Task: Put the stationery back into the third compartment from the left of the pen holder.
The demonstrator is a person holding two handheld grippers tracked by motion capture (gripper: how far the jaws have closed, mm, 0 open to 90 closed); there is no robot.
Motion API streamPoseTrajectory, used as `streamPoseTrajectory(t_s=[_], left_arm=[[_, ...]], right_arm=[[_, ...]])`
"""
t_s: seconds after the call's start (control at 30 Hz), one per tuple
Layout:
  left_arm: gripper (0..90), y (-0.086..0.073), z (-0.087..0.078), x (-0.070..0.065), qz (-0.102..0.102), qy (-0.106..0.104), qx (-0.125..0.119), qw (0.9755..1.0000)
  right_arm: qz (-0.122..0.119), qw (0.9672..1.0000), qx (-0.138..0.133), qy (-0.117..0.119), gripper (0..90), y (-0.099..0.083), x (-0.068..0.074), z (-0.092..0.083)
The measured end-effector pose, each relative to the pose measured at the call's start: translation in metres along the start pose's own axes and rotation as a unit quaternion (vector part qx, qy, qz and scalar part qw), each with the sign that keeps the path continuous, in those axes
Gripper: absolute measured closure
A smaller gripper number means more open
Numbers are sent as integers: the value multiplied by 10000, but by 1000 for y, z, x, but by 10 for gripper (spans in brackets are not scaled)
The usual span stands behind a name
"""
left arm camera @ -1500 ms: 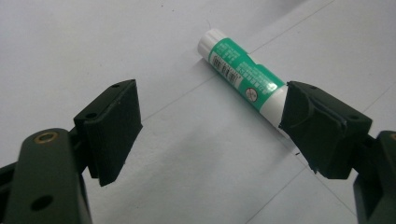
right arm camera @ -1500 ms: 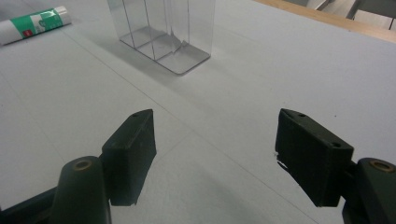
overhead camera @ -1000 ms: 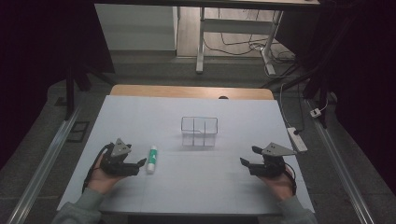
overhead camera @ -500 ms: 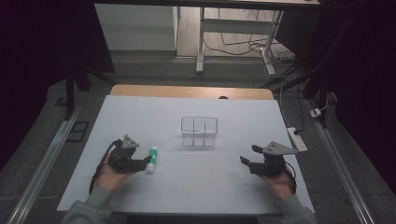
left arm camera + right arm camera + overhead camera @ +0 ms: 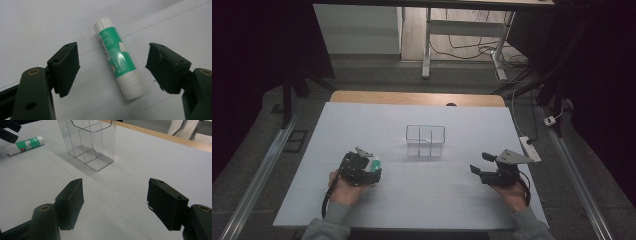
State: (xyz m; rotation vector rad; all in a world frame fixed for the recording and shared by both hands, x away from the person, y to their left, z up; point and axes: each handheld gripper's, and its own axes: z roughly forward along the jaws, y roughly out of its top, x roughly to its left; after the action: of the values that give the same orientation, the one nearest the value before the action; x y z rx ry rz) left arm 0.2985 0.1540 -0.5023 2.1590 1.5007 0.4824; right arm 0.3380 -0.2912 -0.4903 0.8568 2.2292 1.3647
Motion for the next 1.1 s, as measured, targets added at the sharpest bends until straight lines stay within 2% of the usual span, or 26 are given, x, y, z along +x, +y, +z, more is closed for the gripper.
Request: streamPoseTrajectory(t_s=[0.13,0.23,0.33,0.57,0.63,0.67,0.77,0.93,1.0,1.1], left_arm=[[316,-1,8,-4,-24,91,206,9997],[337,-3,12,-7,-12,64,260,9996],[377,-4,13,-9,-22,128,286,9995],[527,-7,15,-12,-12,49,373,9993],[577,-8,16,-12,-29,131,436,9990],[635,-9,17,-11,-23,154,441,9989],[644,-10,16,-9,-122,91,407,9991],[647,-9,14,-9,96,219,339,9991],[647,-8,10,-6,125,153,255,9995],[647,-6,2,0,204,-89,88,9997]], right_arm=[[-22,10000,-5,-2,290,0,0,-1],[-11,10000,-12,-14,290,1,-1,0],[-60,10000,36,-63,290,0,0,0],[-66,9999,11,-89,290,0,0,0],[-74,9999,25,-104,290,0,0,0],[-79,9999,35,-102,290,0,0,0],[-75,9999,29,-101,290,0,0,0],[-74,9999,12,-96,291,0,0,-1],[-75,9999,-19,-101,295,1,0,-2],[-90,9999,-47,-100,299,1,1,-2]])
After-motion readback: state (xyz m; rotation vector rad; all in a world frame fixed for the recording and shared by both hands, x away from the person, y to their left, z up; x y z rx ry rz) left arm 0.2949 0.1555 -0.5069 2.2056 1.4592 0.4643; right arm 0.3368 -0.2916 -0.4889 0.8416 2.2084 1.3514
